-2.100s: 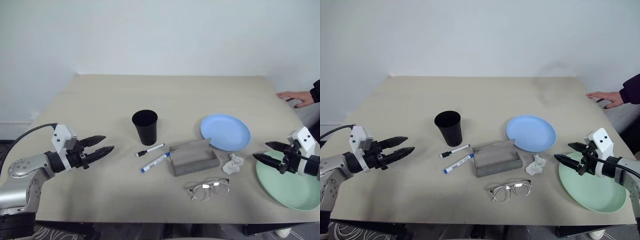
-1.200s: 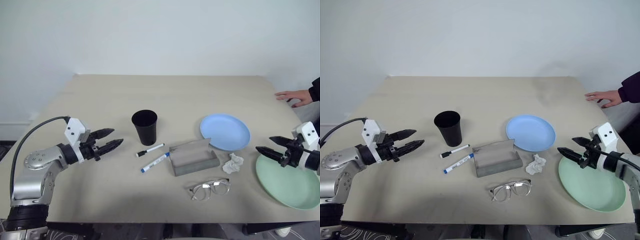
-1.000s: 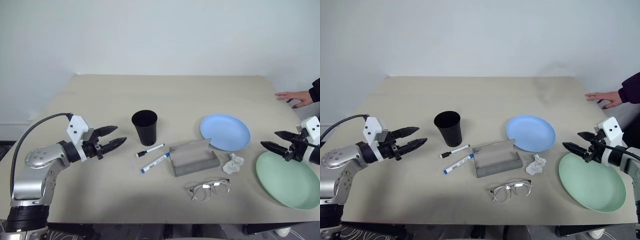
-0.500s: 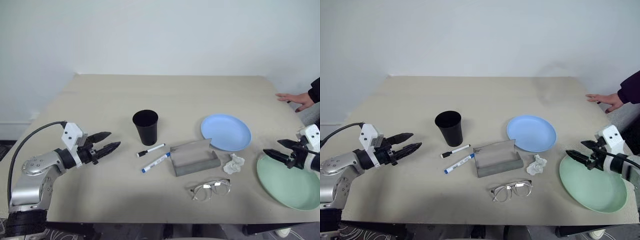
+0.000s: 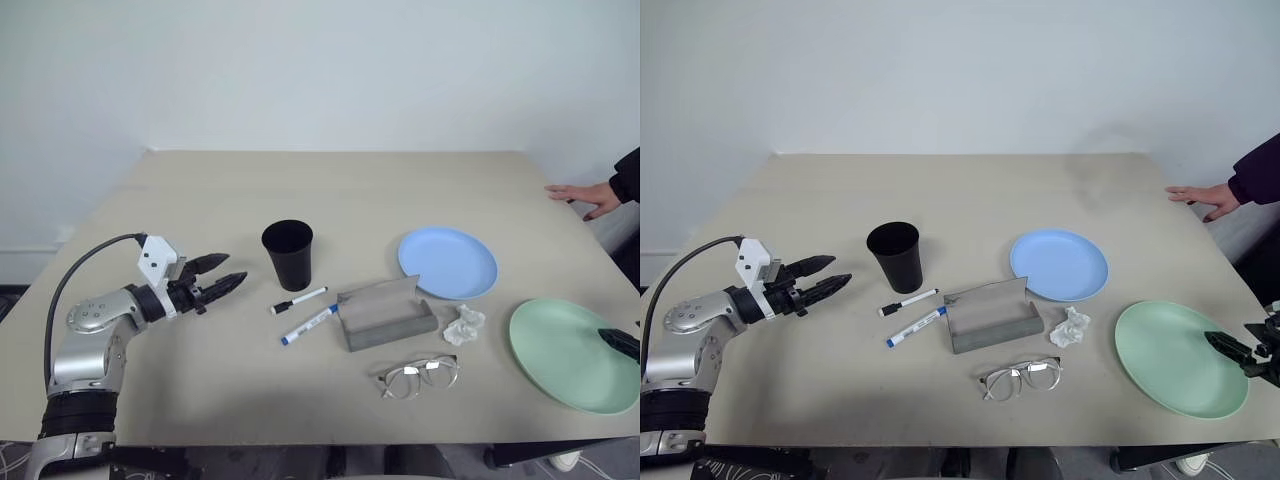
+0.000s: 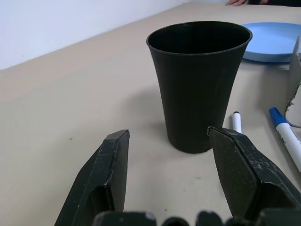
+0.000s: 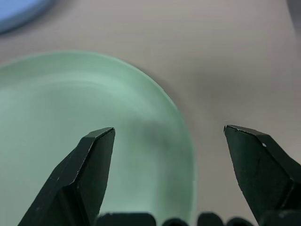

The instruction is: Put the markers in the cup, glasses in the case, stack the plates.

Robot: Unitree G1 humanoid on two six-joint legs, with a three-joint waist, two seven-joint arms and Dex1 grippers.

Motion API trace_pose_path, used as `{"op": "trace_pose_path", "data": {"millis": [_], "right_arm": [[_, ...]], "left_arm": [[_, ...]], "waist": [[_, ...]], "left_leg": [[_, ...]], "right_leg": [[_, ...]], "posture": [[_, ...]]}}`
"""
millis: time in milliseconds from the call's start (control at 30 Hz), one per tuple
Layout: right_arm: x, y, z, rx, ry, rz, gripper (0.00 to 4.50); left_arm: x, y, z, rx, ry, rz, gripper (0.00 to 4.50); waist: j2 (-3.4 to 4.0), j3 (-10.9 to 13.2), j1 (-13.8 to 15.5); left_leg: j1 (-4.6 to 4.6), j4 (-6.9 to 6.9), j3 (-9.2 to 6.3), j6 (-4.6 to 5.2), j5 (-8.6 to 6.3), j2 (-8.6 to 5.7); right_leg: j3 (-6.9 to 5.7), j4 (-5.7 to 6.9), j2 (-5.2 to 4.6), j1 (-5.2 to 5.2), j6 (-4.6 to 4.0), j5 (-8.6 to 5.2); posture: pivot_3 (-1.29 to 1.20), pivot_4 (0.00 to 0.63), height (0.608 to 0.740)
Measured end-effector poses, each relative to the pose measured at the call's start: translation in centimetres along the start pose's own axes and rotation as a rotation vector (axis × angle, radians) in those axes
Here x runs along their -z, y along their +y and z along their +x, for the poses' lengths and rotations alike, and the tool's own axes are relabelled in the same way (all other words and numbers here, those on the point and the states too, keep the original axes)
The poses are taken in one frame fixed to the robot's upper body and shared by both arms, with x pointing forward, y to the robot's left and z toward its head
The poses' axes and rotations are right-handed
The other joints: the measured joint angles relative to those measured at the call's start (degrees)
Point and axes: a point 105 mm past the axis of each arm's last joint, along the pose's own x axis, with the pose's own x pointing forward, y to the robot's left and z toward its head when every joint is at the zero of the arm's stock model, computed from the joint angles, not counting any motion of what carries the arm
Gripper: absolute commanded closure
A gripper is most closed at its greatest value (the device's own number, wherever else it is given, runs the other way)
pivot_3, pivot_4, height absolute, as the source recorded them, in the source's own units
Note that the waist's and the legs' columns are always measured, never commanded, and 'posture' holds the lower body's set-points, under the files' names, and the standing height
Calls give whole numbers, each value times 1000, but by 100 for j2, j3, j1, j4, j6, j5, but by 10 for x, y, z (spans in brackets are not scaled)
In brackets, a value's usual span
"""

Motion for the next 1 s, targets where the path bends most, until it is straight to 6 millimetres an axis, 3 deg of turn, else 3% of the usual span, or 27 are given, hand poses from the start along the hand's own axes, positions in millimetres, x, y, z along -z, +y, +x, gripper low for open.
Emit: {"op": "trace_pose_path", "data": {"millis": [333,933,1000], "right_arm": [[24,-25,1,140,44,109,456],[36,-17,11,132,62,168,456],[36,-15,13,125,63,164,858]], "left_arm": [[-5,2,3,16,-9,16,1732],[-9,5,5,19,-9,25,1732],[-9,4,5,19,-9,25,1672]], "waist": [[2,-1,1],[2,-2,1],[2,-2,1]], "left_leg": [[-1,3,0,0,0,0],[0,8,-1,1,0,0],[0,8,-1,1,0,0]], "right_leg": [[-1,-8,-2,3,4,3],[-2,-15,-2,12,14,9],[-2,-16,-2,13,15,10]], "posture": [[0,0,727],[0,0,727],[0,0,727]]}}
